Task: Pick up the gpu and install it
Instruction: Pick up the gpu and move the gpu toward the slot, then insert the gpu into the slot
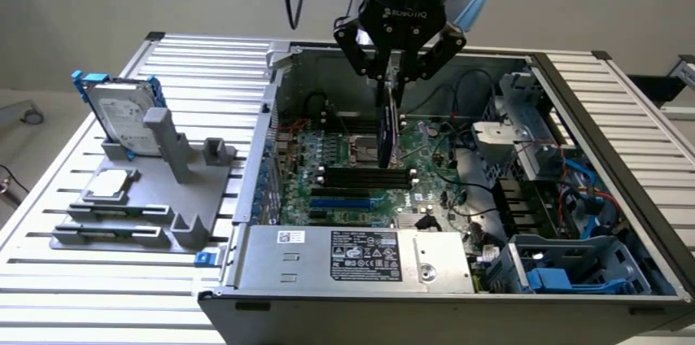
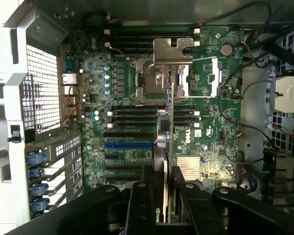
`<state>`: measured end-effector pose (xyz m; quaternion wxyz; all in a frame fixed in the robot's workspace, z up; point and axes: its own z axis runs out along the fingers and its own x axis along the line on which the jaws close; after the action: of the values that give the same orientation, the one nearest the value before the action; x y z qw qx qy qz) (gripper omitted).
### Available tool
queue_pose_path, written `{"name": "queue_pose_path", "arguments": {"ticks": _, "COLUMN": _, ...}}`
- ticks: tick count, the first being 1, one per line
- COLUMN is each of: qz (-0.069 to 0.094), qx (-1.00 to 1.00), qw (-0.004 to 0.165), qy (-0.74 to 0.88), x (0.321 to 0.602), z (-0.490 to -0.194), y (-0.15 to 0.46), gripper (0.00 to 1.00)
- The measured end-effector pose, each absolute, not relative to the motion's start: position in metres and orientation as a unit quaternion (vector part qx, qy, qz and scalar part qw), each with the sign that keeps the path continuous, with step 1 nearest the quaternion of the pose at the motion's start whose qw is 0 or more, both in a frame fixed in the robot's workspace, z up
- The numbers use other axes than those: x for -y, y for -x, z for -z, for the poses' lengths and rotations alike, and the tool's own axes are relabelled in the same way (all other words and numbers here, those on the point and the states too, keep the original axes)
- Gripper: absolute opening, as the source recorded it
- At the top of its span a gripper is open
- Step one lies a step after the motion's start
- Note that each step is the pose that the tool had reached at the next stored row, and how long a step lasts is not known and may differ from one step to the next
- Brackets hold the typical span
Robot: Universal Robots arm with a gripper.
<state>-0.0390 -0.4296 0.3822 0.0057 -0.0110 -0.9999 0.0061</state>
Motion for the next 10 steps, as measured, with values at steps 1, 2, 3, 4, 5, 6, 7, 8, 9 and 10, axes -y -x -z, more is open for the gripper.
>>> {"name": "queue_pose_path", "arguments": {"ticks": 1, "qz": -0.006, "qx": 1.000, "qw": 0.006, "qy": 0.011, "x": 0.4296, "z": -0.3822, "y": 0.0390, "gripper": 0.26}}
{"name": "queue_pose_path", "arguments": {"ticks": 2, "qz": -0.006, "qx": 1.000, "qw": 0.006, "qy": 0.011, "x": 0.4296, "z": -0.3822, "y": 0.0390, "gripper": 0.26}}
{"name": "queue_pose_path", "arguments": {"ticks": 3, "qz": -0.006, "qx": 1.000, "qw": 0.006, "qy": 0.011, "x": 0.4296, "z": -0.3822, "y": 0.0390, "gripper": 0.26}}
{"name": "queue_pose_path", "arguments": {"ticks": 4, "qz": -0.006, "qx": 1.000, "qw": 0.006, "qy": 0.011, "x": 0.4296, "z": -0.3822, "y": 0.0390, "gripper": 0.26}}
{"name": "queue_pose_path", "arguments": {"ticks": 5, "qz": -0.006, "qx": 1.000, "qw": 0.006, "qy": 0.011, "x": 0.4296, "z": -0.3822, "y": 0.0389, "gripper": 0.26}}
{"name": "queue_pose_path", "arguments": {"ticks": 6, "qz": -0.006, "qx": 1.000, "qw": 0.006, "qy": 0.011, "x": 0.4296, "z": -0.3822, "y": 0.0390, "gripper": 0.26}}
{"name": "queue_pose_path", "arguments": {"ticks": 7, "qz": -0.006, "qx": 1.000, "qw": 0.006, "qy": 0.011, "x": 0.4296, "z": -0.3822, "y": 0.0390, "gripper": 0.26}}
{"name": "queue_pose_path", "arguments": {"ticks": 8, "qz": -0.006, "qx": 1.000, "qw": 0.006, "qy": 0.011, "x": 0.4296, "z": -0.3822, "y": 0.0390, "gripper": 0.26}}
{"name": "queue_pose_path", "arguments": {"ticks": 9, "qz": -0.006, "qx": 1.000, "qw": 0.006, "qy": 0.011, "x": 0.4296, "z": -0.3821, "y": 0.0390, "gripper": 0.26}}
{"name": "queue_pose_path", "arguments": {"ticks": 10, "qz": -0.006, "qx": 1.000, "qw": 0.006, "qy": 0.011, "x": 0.4296, "z": -0.3821, "y": 0.0390, "gripper": 0.26}}
